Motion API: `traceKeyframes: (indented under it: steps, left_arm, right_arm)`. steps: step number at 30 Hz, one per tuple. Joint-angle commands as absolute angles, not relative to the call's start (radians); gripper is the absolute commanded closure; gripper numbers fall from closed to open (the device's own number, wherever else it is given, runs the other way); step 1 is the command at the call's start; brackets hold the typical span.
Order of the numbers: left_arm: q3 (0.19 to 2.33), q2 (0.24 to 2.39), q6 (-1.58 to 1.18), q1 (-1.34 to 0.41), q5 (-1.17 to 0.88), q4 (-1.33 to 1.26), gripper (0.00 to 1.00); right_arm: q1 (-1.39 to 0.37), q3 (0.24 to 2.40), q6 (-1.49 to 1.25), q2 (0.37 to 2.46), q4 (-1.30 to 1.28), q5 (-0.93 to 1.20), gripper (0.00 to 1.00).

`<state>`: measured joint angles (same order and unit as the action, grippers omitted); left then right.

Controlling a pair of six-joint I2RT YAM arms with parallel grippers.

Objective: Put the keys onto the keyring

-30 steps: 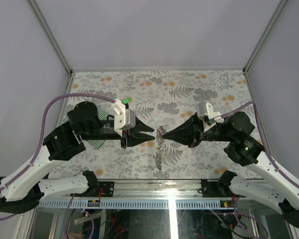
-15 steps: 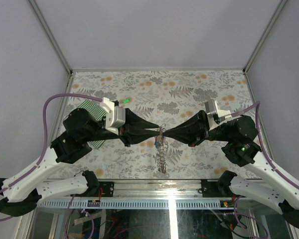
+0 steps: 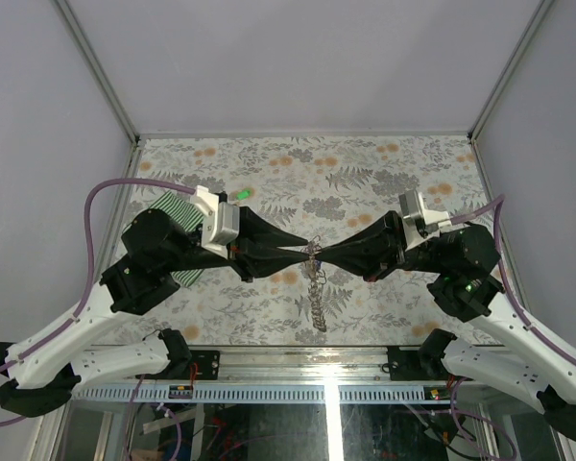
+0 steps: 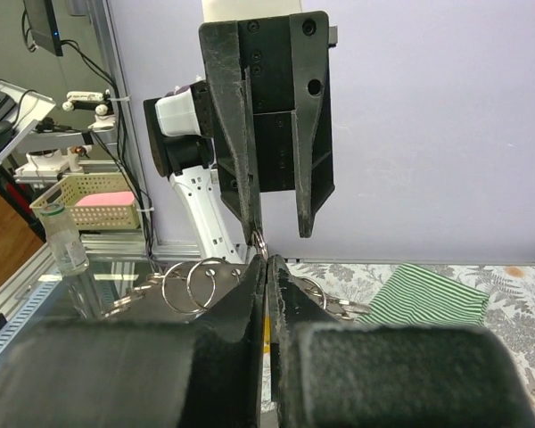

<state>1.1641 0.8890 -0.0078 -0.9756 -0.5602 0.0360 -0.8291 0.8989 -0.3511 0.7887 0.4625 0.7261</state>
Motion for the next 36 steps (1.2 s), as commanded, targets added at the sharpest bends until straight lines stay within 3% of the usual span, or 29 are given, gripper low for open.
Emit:
traceKeyframes:
  steps: [1, 11, 20, 23, 31, 36]
  left_arm:
    - [1.152, 0.888, -0.03, -0.983, -0.498, -0.021, 0.73]
    - [1.109, 0.853, -0.085, -0.983, -0.299, -0.025, 0.62]
    - [1.08, 0.911, -0.17, -0.982, -0.193, -0.046, 0.42]
    - [1.108, 0.964, -0.173, -0.983, -0.184, -0.007, 0.3]
    - [1.066, 1.019, -0.065, -0.994, -0.045, -0.002, 0.26]
    - [1.042, 1.041, 0.018, -1.0, -0.042, 0.01, 0.29]
  right_arm:
    - [-0.829, 0.905, -0.345, 0.769, 0.533, 0.643, 1.0]
    - [-0.829, 0.92, -0.267, 0.732, 0.308, 0.399, 1.0]
    - [-0.83, 0.963, -0.283, 0.779, 0.125, 0.094, 1.0]
    - [-0.829, 0.977, -0.313, 0.8, 0.079, -0.001, 1.0]
    - [-0.83, 0.974, -0.363, 0.796, 0.07, -0.077, 1.0]
    - [-0.829, 0.974, -0.378, 0.787, 0.072, -0.083, 1.0]
